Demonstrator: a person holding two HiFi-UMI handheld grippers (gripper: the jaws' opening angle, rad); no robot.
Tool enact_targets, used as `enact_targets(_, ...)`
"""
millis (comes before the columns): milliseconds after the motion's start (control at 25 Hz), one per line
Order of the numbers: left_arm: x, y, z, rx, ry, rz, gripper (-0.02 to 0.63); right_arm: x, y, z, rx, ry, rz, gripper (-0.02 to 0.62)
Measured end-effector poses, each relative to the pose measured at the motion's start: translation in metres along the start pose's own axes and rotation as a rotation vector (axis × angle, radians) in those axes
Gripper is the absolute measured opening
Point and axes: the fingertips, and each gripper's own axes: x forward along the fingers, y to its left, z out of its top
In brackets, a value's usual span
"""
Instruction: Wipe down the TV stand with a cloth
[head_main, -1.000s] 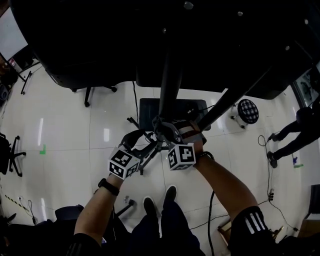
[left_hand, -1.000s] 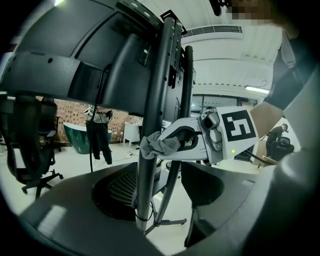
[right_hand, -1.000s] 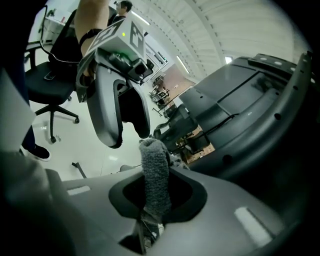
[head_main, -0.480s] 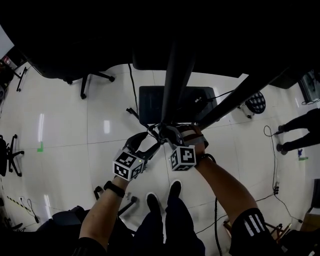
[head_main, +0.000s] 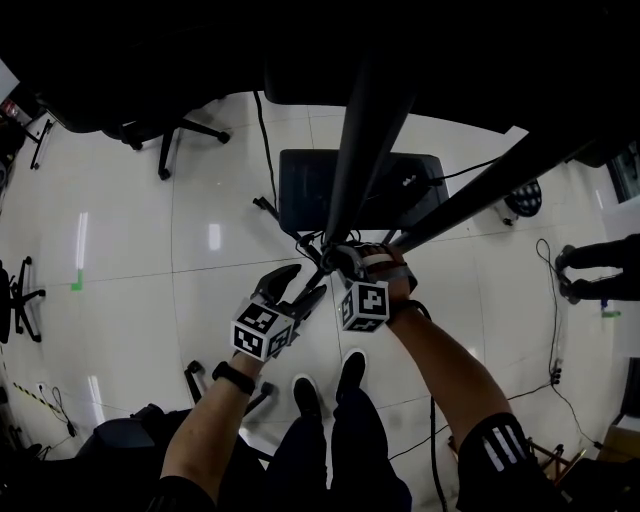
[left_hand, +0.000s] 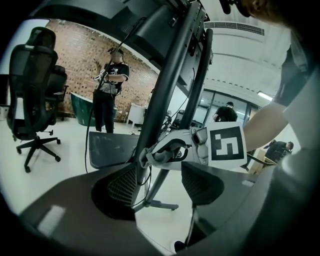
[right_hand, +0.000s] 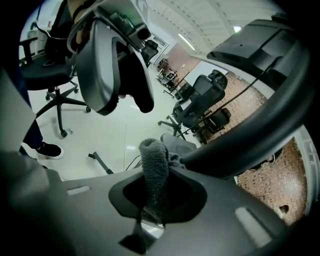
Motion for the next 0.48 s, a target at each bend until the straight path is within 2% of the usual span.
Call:
enact_targets(160,0.001,-0.005,-0.008,-0.009,0.012,-0.008,0.301,0.006,0.006,-0.006,0.014,0.022,0.019,0.048)
enact_targets(280,-0.002,-0.011,-0.003,-0.007,0.007,-0.012,0.301,-0.001,0.005,-0.003,0.066,0.008,0.021,0.048)
enact_targets(480,-0.018,-0.030,0.028,0.029,-0.019,-0.026,0.301,-0.053,-0.017,0.027,0.116,-0.065,-0.026,0.048)
